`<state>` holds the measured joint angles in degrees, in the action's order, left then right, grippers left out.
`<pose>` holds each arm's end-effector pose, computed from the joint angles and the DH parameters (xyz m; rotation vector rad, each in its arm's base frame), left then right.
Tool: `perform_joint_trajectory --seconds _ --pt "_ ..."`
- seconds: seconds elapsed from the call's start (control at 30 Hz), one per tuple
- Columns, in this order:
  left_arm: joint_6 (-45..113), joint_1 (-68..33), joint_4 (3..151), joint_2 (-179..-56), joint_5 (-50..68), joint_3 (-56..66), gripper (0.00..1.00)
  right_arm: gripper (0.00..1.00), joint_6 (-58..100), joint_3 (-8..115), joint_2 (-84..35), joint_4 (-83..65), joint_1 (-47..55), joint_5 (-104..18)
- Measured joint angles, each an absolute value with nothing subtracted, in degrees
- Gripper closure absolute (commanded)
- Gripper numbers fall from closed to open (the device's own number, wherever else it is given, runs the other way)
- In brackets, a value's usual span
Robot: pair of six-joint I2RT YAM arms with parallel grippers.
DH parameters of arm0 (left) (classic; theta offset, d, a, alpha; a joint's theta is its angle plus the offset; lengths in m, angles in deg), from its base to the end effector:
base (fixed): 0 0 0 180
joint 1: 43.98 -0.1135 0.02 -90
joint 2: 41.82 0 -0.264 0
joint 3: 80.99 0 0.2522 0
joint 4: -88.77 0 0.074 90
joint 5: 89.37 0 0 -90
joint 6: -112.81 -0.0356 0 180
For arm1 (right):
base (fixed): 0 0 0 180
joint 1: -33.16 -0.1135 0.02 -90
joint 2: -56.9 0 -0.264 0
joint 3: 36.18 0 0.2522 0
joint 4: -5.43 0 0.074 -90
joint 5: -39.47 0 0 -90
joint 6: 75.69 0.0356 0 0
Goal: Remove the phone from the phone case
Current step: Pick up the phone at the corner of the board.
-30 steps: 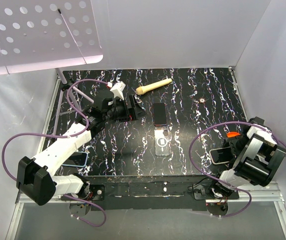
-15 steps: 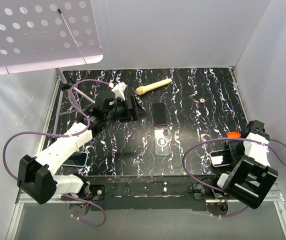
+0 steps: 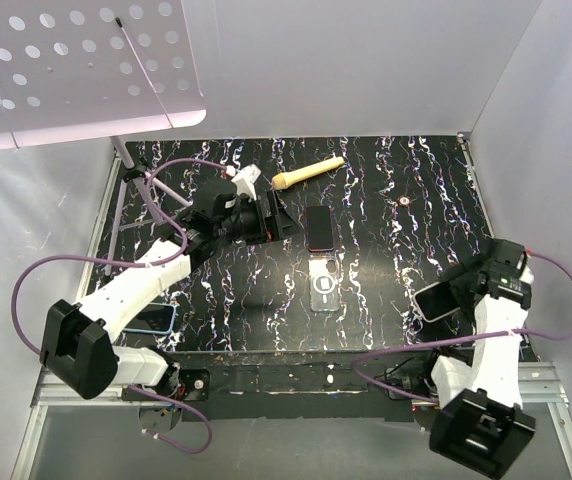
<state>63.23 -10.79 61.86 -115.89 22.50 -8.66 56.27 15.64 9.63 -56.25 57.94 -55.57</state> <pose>0.2384 -0.1718 0.3084 0.1149 2.2496 -1.1415 0.1364 -0.0664 0.2355 1.4368 2.1211 0.0014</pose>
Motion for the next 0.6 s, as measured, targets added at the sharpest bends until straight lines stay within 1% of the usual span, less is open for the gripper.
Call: perform_joint_trajectory --seconds 0.07,0.17,0.23,0.3,0.4,0.5,0.6 --pt "64.39 -10.79 63.11 -117.29 24.32 -8.47 0.18 0.99 52.82 15.86 9.07 -54.35 52.17 -52.82" --pt "66.82 -10.79 65.62 -120.21 27.81 -8.12 0.23 0.99 47.85 17.15 6.79 -51.18 42.79 -47.35" --pt "68.98 -10.79 67.81 -122.64 30.98 -7.96 0.24 0.99 44.49 18.55 4.78 -48.41 36.32 -42.28" --pt "71.12 -10.79 70.06 -125.26 34.2 -7.68 0.23 0.99 40.86 20.54 3.21 -45.76 28.85 -37.28" --pt "73.13 -10.79 71.72 -126.71 36.49 -7.68 0.19 0.99 36.4 23.67 2.47 -43.18 18.51 -32.62" --pt "75.04 -10.79 74.8 -126.62 37.71 -7.64 0.19 0.99 33.65 25.44 2.44 -40.89 11.89 -29.73" --pt "76.41 -10.68 76.79 -126.64 37.91 -7.61 0.24 0.99 32.69 25.52 2.36 -39.05 8.39 -29.14"
